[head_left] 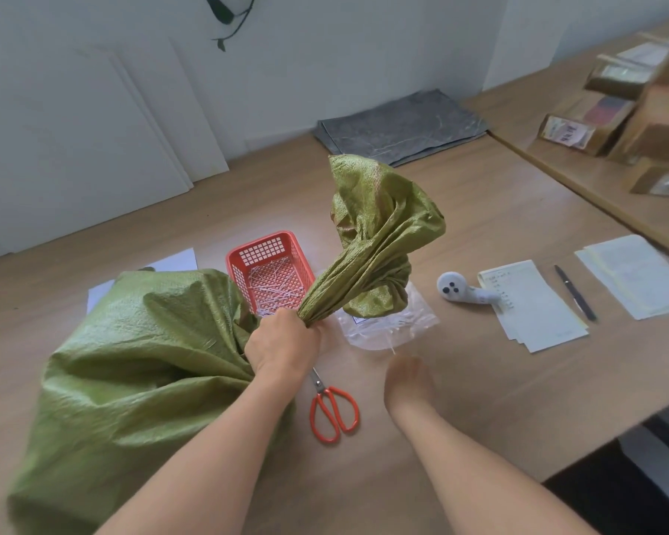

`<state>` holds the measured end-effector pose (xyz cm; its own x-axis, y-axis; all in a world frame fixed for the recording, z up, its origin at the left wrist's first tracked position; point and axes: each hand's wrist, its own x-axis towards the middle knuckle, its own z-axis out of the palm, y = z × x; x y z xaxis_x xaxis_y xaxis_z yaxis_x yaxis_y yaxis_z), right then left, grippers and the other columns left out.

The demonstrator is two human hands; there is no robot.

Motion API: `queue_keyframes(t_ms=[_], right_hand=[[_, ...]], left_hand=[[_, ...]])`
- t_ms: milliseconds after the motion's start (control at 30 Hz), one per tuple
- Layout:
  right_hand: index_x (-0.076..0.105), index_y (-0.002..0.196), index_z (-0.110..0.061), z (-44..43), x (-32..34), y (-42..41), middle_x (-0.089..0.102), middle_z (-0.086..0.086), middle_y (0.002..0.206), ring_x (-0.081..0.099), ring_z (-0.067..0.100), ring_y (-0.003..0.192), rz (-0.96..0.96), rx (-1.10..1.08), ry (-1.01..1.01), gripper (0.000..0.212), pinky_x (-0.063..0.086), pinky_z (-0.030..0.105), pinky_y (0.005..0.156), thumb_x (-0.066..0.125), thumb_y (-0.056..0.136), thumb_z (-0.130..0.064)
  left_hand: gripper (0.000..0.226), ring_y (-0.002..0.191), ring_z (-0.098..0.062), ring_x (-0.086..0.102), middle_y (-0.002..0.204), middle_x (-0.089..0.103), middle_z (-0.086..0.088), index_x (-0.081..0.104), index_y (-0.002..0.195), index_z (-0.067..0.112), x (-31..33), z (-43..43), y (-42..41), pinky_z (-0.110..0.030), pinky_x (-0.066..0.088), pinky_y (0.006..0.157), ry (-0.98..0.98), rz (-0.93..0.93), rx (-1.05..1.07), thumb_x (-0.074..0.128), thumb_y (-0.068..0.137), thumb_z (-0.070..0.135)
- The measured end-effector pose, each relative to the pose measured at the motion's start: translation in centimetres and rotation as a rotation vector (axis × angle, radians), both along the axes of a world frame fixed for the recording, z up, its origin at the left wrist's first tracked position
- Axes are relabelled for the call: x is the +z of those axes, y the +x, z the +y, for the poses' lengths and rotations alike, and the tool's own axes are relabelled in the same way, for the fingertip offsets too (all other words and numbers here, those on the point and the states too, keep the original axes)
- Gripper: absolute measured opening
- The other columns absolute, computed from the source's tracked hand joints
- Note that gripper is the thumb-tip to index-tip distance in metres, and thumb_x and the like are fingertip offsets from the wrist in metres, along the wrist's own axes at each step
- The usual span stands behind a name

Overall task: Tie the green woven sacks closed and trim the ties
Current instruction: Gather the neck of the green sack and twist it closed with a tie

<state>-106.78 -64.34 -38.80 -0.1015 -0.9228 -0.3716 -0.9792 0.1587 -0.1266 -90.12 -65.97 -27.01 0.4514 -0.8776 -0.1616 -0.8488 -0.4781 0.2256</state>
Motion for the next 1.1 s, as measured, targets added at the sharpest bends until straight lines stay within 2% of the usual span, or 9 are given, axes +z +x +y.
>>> queue_keyframes(t_ms=[267, 367, 500, 633, 700, 833, 933, 1033, 1100], right_hand=[[0.059, 0.122, -0.008, 0.6, 6.7, 1.3, 0.063, 0.013, 0.128, 0.063, 0.032, 0.121, -0.207, -0.157, -0.081, 0.028, 0.049, 0.035, 0.096, 0.043, 0.099, -0.001], [0.063, 0.112, -0.008, 0.4, 8.8, 2.3, 0.068, 0.012, 0.121, 0.066, 0.031, 0.116, -0.27, -0.186, -0.165, 0.018, 0.05, 0.034, 0.089, 0.051, 0.099, -0.009], [0.069, 0.109, -0.006, 0.0, 12.2, 4.8, 0.071, 0.013, 0.114, 0.065, 0.032, 0.114, -0.411, -0.209, -0.282, 0.023, 0.047, 0.033, 0.082, 0.05, 0.101, -0.018], [0.076, 0.091, -0.006, 0.2, 15.9, 9.2, 0.072, 0.009, 0.09, 0.064, 0.024, 0.083, -0.629, -0.165, -0.361, 0.016, 0.035, 0.024, 0.069, 0.062, 0.095, -0.013], [0.078, 0.091, -0.008, 1.1, 18.1, 12.2, 0.073, 0.006, 0.086, 0.062, 0.019, 0.076, -0.707, -0.072, -0.394, 0.014, 0.038, 0.023, 0.068, 0.067, 0.092, -0.017], [0.08, 0.095, -0.014, 3.8, 23.2, 19.0, 0.078, 0.003, 0.084, 0.067, 0.014, 0.072, -0.896, 0.113, -0.36, 0.016, 0.055, 0.03, 0.075, 0.067, 0.092, -0.023], [0.08, 0.102, -0.011, 6.3, 26.5, 25.0, 0.073, 0.002, 0.071, 0.059, 0.01, 0.055, -1.139, 0.151, -0.225, 0.021, 0.054, 0.029, 0.055, 0.064, 0.09, -0.01], [0.083, 0.092, -0.011, 8.9, 28.6, 31.5, 0.066, 0.0, 0.061, 0.052, 0.012, 0.049, -1.214, 0.212, -0.181, 0.02, 0.047, 0.026, 0.047, 0.063, 0.088, -0.006], [0.082, 0.081, -0.012, 10.8, 29.7, 35.6, 0.065, -0.001, 0.057, 0.052, 0.015, 0.049, -1.24, 0.207, -0.175, 0.012, 0.046, 0.027, 0.047, 0.072, 0.087, -0.013]], left_hand=[[0.031, 0.09, -0.038, 0.068, 0.098, 0.07, -0.012, 0.069, 0.1, 0.013, 4.9, 2.1, 1.6, -0.039, 0.05, 0.075, -0.081, 0.02, 0.025, 0.055, 0.087, 0.037], [0.027, 0.084, -0.037, 0.067, 0.092, 0.07, -0.011, 0.069, 0.097, 0.012, 6.8, 3.2, 2.6, -0.038, 0.052, 0.073, -0.111, 0.013, 0.05, 0.054, 0.087, 0.033], [0.025, 0.074, -0.035, 0.064, 0.081, 0.068, -0.01, 0.07, 0.086, 0.012, 9.4, 5.3, 4.9, -0.037, 0.052, 0.067, -0.172, 0.029, 0.101, 0.052, 0.087, 0.029], [0.025, 0.069, -0.033, 0.063, 0.072, 0.066, -0.008, 0.067, 0.073, 0.013, 12.4, 7.8, 8.7, -0.035, 0.051, 0.064, -0.286, 0.114, 0.196, 0.049, 0.087, 0.024], [0.026, 0.065, -0.03, 0.06, 0.069, 0.065, -0.007, 0.066, 0.07, 0.013, 13.7, 9.4, 11.4, -0.032, 0.046, 0.059, -0.352, 0.163, 0.247, 0.049, 0.087, 0.021], [0.029, 0.06, -0.029, 0.054, 0.06, 0.061, -0.004, 0.06, 0.061, 0.013, 15.8, 12.6, 17.7, -0.031, 0.038, 0.054, -0.483, 0.354, 0.36, 0.05, 0.088, 0.019], [0.042, 0.052, -0.022, 0.037, 0.056, 0.048, -0.003, 0.048, 0.058, 0.009, 17.0, 15.2, 22.1, -0.03, 0.03, 0.053, -0.619, 0.598, 0.358, 0.056, 0.097, 0.025], [0.033, 0.041, -0.011, 0.052, 0.067, 0.061, -0.007, 0.065, 0.073, 0.002, 18.5, 18.1, 26.2, -0.02, 0.04, 0.042, -0.719, 0.836, 0.309, 0.061, 0.098, 0.024], [0.026, 0.042, -0.003, 0.055, 0.072, 0.067, -0.006, 0.073, 0.082, 0.003, 19.3, 19.4, 29.0, -0.013, 0.04, 0.04, -0.738, 0.906, 0.32, 0.061, 0.097, 0.021]])
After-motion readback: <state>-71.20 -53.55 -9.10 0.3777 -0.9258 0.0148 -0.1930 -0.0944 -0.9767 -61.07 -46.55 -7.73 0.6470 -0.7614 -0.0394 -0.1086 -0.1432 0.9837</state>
